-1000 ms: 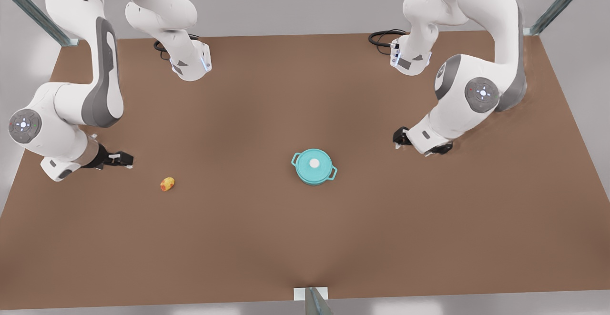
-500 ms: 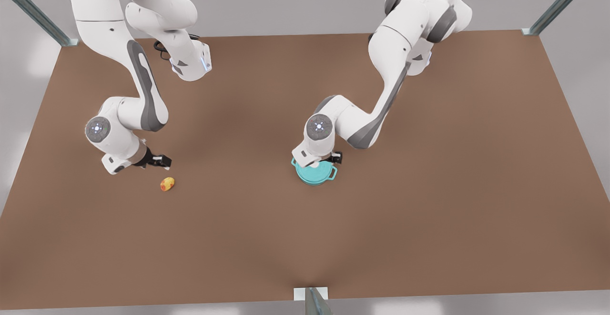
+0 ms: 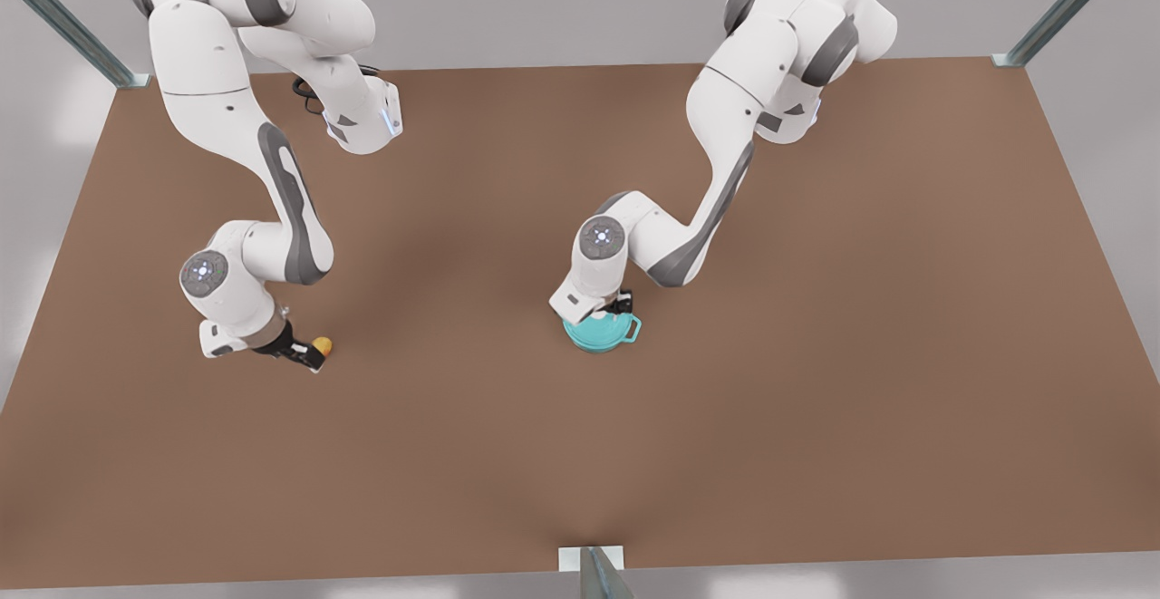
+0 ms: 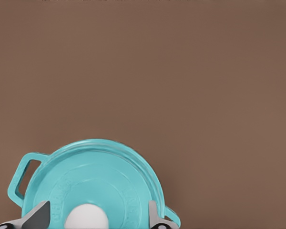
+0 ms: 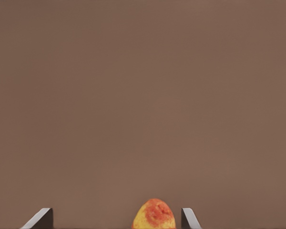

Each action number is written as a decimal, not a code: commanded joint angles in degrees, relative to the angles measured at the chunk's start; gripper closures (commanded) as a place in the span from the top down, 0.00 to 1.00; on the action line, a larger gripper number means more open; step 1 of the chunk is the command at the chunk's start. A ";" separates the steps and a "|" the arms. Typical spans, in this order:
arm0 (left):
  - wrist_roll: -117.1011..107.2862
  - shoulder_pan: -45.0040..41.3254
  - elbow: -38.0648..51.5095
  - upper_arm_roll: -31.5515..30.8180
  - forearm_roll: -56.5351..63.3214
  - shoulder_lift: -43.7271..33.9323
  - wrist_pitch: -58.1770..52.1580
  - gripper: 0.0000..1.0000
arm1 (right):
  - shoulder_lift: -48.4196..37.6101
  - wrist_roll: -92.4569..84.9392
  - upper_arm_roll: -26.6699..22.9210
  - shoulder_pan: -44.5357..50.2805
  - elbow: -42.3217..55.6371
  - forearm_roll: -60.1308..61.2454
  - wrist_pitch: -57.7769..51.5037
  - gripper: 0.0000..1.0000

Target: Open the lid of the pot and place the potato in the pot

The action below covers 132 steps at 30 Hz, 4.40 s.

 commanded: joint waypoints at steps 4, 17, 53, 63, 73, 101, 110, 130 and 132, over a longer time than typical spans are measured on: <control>-11.47 -0.06 -0.12 0.01 1.49 1.09 2.48 1.00 | 1.87 11.30 -1.44 0.32 0.87 -0.52 0.99 1.00; -14.02 -1.02 -2.75 0.01 2.81 0.04 2.13 0.92 | 5.21 12.00 -2.66 1.90 -1.33 -0.52 1.17 1.00; 47.33 37.20 7.27 3.00 -10.10 -23.52 -40.05 1.00 | 6.88 14.46 -3.55 4.19 -2.03 -1.13 1.43 0.76; 55.06 38.44 7.44 2.12 -11.69 -23.61 -39.88 1.00 | 6.44 14.55 -3.55 4.10 -2.03 -1.13 1.08 0.50; 53.92 36.51 7.53 2.21 -9.41 -23.52 -39.79 1.00 | 5.12 14.55 -3.55 4.10 -2.12 -1.13 0.38 0.50; 53.92 34.75 8.76 1.59 -7.39 -22.90 -39.79 1.00 | -0.85 18.15 -3.11 8.76 -1.86 -1.04 -9.29 0.49; 54.10 34.57 8.85 1.59 -7.03 -22.82 -39.35 1.00 | -2.08 22.72 -3.02 12.80 -1.68 -1.04 -11.05 0.49; 50.23 32.81 8.94 1.51 -6.59 -23.43 -39.53 1.00 | -3.49 38.28 2.17 22.47 4.03 -0.96 -19.66 0.50; 50.49 32.55 8.94 1.59 -6.59 -23.43 -39.53 1.00 | -3.49 39.95 2.25 23.96 4.38 -0.96 -19.75 0.50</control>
